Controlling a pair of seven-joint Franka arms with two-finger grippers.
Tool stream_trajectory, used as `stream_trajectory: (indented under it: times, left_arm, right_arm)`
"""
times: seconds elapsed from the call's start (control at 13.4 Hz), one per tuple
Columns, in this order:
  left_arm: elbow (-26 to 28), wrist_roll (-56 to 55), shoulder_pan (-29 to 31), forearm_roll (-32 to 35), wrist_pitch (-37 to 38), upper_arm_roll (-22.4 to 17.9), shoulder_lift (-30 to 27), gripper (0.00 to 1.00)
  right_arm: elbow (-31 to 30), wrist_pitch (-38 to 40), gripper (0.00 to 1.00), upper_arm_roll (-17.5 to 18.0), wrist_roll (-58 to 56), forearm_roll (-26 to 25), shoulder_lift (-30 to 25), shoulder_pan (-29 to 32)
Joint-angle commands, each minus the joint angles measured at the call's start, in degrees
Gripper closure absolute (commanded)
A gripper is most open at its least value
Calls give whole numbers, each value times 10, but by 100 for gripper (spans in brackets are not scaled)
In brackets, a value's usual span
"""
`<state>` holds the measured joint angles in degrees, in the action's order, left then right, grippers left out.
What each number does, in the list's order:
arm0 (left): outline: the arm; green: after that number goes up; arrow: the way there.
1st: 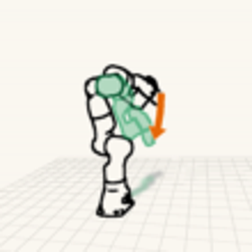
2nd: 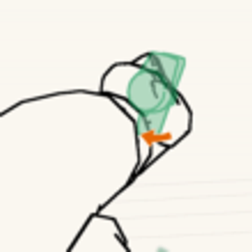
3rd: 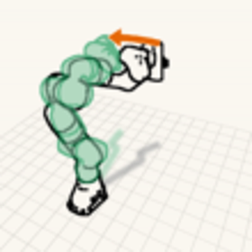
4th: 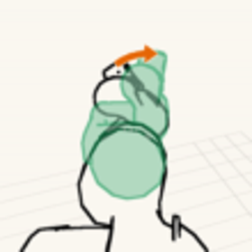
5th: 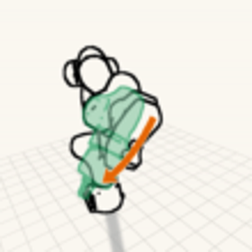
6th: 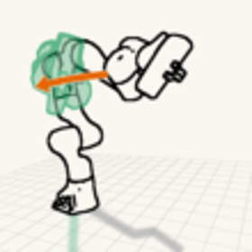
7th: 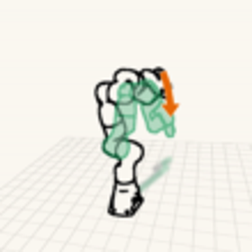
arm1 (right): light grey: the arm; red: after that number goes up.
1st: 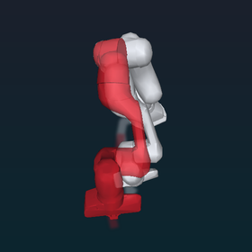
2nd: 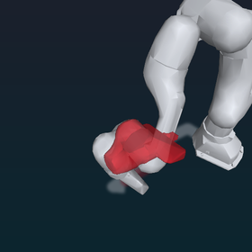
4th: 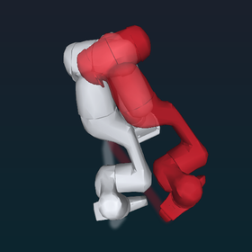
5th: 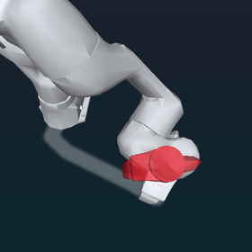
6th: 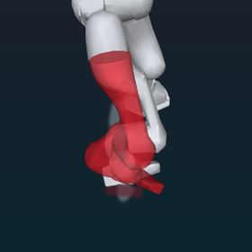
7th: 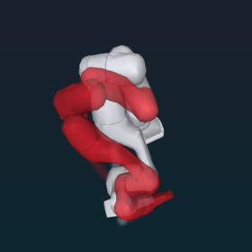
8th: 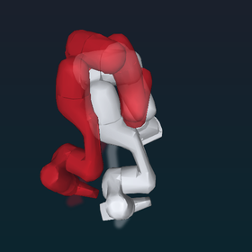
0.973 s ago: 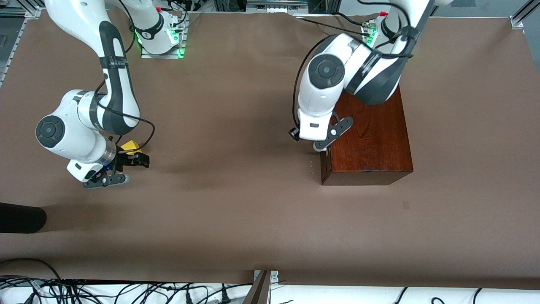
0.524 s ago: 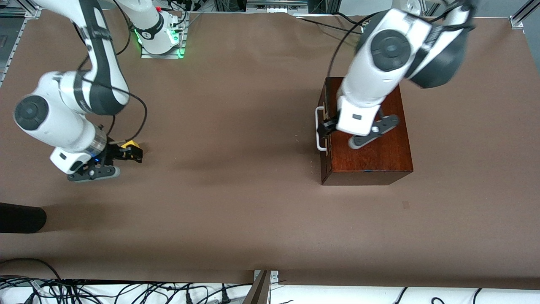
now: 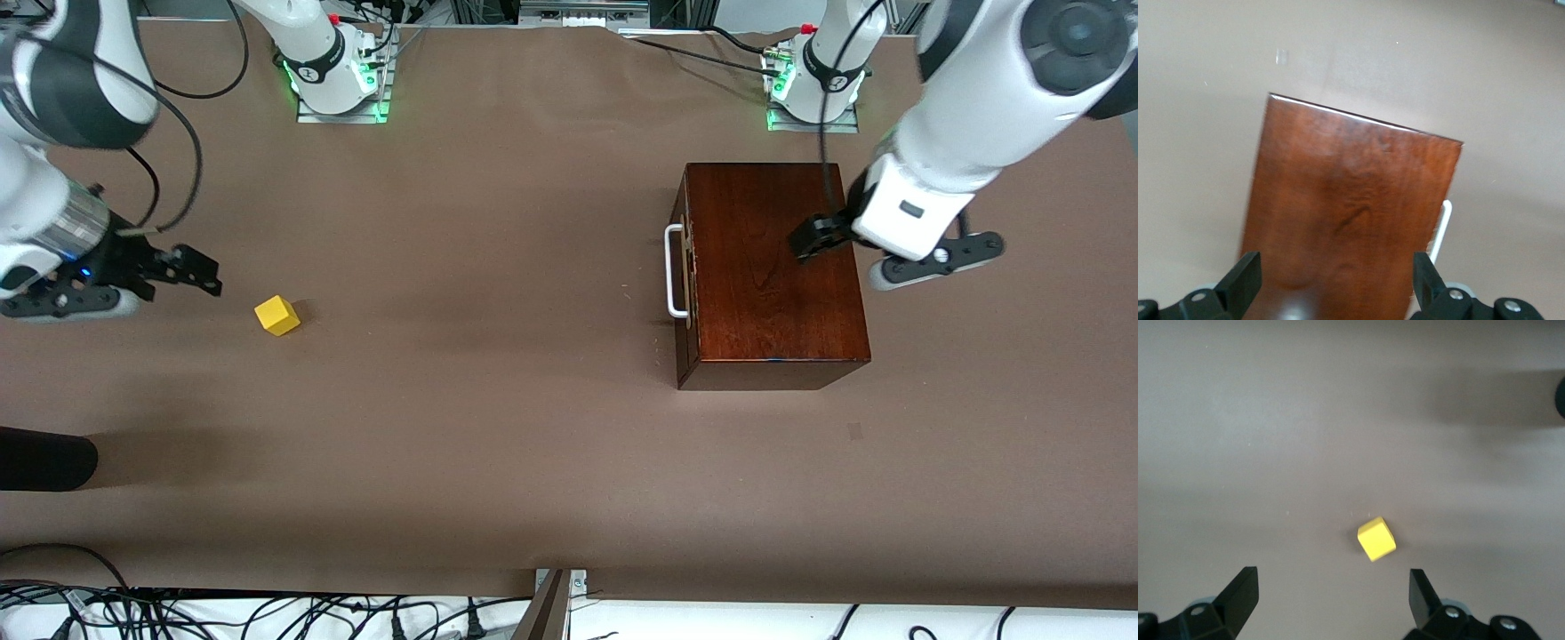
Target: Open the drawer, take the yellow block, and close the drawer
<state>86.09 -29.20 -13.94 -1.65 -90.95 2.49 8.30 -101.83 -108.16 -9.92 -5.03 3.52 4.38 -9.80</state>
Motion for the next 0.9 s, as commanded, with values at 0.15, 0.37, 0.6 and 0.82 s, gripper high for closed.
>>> stream_trajectory:
  times: [0.15, 0.37, 0.6, 0.82]
  left_arm:
    - [88, 194, 13, -12, -8, -49, -79, 0]
    - [94, 288, 15, -10, -8, -78, -86, 0]
    - [73, 290, 15, -13, 7, -93, -80, 0]
    - [71, 285, 16, -13, 12, -92, -83, 0]
  right_arm:
    - [35, 113, 0, 30, 52, -33, -49, 22]
    - [65, 165, 0, 29, 54, -36, -54, 23]
    - [74, 173, 0, 26, 54, -36, -48, 45]
    - [74, 173, 0, 24, 55, -35, -43, 44]
